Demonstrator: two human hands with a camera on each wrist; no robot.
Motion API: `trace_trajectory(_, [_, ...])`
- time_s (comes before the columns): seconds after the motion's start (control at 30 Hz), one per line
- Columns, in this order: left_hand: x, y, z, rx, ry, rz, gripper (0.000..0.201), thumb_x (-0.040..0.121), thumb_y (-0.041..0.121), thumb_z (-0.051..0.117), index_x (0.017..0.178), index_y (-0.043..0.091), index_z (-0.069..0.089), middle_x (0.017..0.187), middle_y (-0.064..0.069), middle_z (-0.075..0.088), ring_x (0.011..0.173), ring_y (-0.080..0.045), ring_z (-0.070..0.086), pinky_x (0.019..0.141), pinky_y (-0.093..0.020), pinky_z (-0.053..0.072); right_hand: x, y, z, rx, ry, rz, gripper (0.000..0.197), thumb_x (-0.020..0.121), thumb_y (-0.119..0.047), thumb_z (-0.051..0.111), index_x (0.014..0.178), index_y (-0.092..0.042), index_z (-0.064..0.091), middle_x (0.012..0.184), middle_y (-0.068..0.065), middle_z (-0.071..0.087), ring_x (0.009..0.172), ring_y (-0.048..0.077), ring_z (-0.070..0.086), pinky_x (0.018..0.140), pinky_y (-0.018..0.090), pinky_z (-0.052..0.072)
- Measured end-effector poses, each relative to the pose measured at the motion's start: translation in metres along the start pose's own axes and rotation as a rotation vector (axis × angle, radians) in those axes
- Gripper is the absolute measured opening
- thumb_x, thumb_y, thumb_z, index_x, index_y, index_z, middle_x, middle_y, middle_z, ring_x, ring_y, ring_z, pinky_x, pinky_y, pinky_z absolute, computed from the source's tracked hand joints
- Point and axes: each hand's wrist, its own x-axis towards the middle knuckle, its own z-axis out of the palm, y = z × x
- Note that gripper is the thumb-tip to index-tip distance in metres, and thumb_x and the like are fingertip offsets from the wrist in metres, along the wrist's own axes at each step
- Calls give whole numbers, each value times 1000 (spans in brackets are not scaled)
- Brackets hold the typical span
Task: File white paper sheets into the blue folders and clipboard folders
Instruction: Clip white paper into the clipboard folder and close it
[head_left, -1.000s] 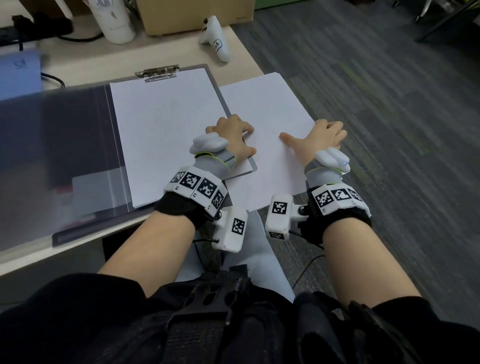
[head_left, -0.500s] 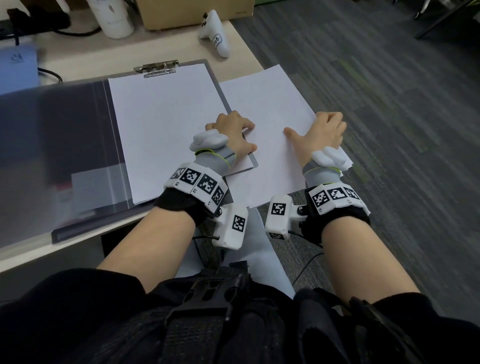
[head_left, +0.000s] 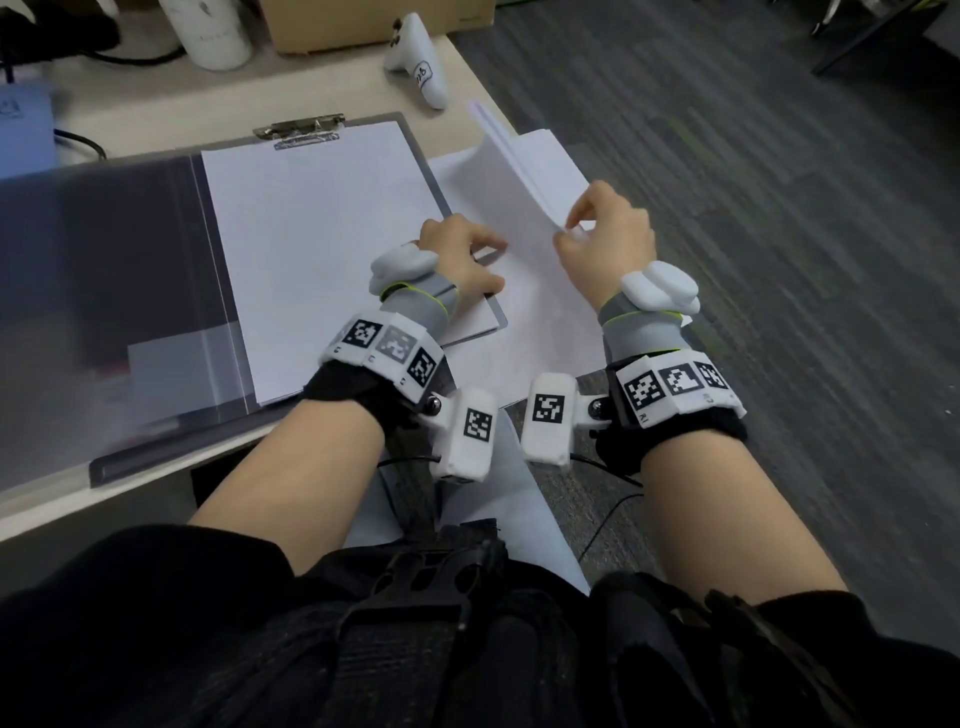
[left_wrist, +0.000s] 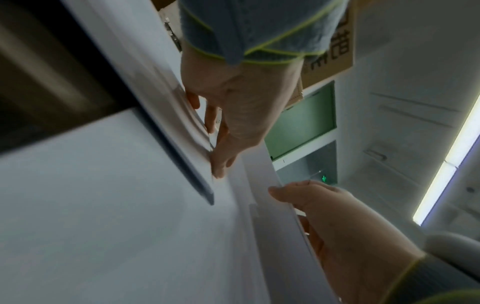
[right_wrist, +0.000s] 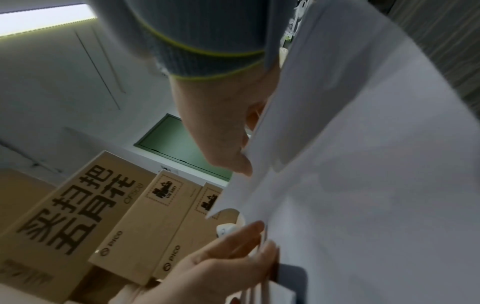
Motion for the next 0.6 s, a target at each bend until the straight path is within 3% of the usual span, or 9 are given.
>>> trace_trajectory(0.07, [3,0,0,-303,-20,9,35,80,22,68,115,20,66,111,3,69,104,-7,60,93,-20,44,-4,-5,2,18,-69,-54,8,80,-17,55,88,-19,57,112,7,66,103,31,60,81,34,50])
trace_trajectory(0.13, [3,1,-2,-624,-67,1,21,87,23,63,103,12,70,84,10,72,79,2,61,83,-14,47,-6,-10,5,58,-121,-92,11,78,-22,62,73,-23,52,114,6,68,110,26,60,88,34,49])
trace_trajectory(0.2, [6,-1,-3,-770,-63,-16,20,89,31,61,75,18,68,64,10,61,67,-5,53,75,-20,43,-7,-12,8,100,-164,-111,26,74,-32,70,65,-25,47,108,4,69,113,20,60,93,37,47])
trace_trajectory(0.27, [9,-4,-4,-839,-69,-32,31,90,30,59,61,19,60,53,13,55,59,-6,49,67,-18,42,-7,-13,11,139,-183,-125,31,73,-39,71,61,-28,44,102,1,70,115,16,59,94,40,47])
trace_trajectory(0.33, [10,-7,-4,-877,-75,-30,31,91,22,57,61,15,57,49,13,56,52,-3,51,61,-12,44,-7,-13,13,170,-177,-138,31,73,-39,70,60,-30,44,104,1,69,117,16,59,95,41,47])
trace_trajectory(0.47, [14,-11,0,-879,-81,6,30,94,17,52,64,13,54,61,3,52,58,-7,48,60,-11,42,-7,-12,14,227,-154,-159,29,69,-38,72,66,-34,43,101,-2,66,115,19,59,94,44,47])
trace_trajectory(0.6, [18,-14,1,-916,-72,-12,30,96,12,48,68,15,57,52,15,57,57,-3,51,63,-11,46,-7,-12,15,264,-145,-161,33,67,-39,75,71,-36,43,105,-3,65,115,15,58,96,42,47])
